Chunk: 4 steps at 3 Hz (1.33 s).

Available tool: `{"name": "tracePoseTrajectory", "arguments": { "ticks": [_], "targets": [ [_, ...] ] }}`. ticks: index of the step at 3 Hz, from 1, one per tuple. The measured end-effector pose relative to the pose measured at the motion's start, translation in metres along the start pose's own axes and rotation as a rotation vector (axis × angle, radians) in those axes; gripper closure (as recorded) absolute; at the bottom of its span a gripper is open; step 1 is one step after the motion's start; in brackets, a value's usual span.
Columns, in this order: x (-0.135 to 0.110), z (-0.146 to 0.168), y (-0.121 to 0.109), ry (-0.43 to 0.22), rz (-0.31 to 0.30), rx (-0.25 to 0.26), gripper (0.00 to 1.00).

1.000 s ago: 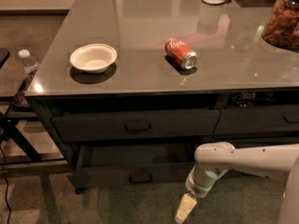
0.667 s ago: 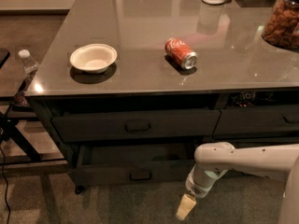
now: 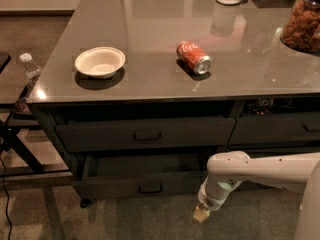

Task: Close middle drawer

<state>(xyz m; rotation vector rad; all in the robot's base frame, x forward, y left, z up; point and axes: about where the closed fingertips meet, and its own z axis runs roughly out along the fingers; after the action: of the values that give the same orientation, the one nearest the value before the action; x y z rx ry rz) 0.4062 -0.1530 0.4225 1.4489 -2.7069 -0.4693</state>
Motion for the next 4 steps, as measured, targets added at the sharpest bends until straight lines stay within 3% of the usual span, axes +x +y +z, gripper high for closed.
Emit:
{"name": "tracePoseTrajectory", "arguments": {
  "ticks": [1,2,4],
  "targets": [
    [-0.017,-0.004,-0.018,-0.020,-0.014,0.044,0.88],
    [-0.038,-0.008,-0.037,-0.038,-0.039,0.096,1.00],
    [-0.072,-0.007,-0.060,-0.045,-0.079,0.143,1.00]
  ]
}}
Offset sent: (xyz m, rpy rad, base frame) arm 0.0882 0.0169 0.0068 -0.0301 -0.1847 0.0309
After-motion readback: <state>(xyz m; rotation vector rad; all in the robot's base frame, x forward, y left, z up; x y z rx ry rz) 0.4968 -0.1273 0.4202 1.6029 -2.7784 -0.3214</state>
